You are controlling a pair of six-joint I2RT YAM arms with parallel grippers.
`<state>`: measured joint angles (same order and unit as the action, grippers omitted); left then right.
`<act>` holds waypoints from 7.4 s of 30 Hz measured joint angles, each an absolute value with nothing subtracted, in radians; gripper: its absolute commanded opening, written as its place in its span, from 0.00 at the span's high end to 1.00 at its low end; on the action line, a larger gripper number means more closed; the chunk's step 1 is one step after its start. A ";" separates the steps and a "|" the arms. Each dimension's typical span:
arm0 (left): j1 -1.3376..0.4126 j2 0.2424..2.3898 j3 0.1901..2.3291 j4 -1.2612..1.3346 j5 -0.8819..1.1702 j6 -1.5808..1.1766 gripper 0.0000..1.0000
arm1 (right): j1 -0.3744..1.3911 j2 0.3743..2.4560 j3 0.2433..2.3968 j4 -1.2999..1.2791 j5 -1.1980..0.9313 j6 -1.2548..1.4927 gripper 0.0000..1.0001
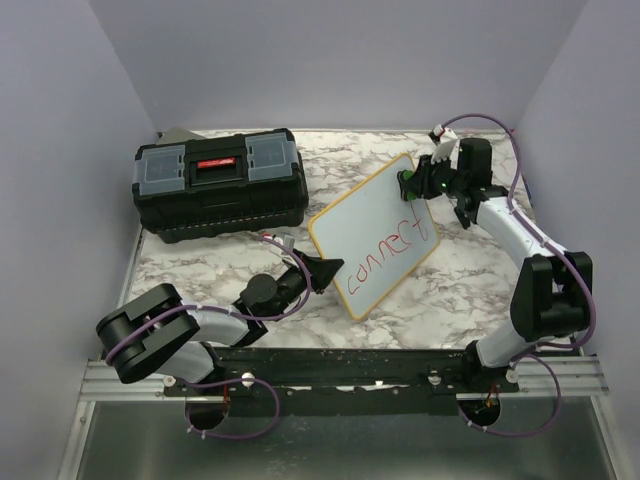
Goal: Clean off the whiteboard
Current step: Erase the whiteboard at the center of the board.
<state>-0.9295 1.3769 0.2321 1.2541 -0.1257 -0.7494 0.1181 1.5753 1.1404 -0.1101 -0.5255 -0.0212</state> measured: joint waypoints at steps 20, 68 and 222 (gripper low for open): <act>-0.929 1.385 0.222 1.277 -0.124 -0.752 1.00 | 0.109 1.558 1.075 -0.154 -0.626 -0.187 0.99; -0.929 1.383 0.222 1.277 -0.120 -0.725 1.00 | 0.117 1.574 1.074 0.065 -0.440 -0.209 0.99; -0.918 1.408 0.221 1.284 -0.093 -0.726 1.00 | 0.102 1.772 1.407 -0.295 -0.497 -0.206 0.99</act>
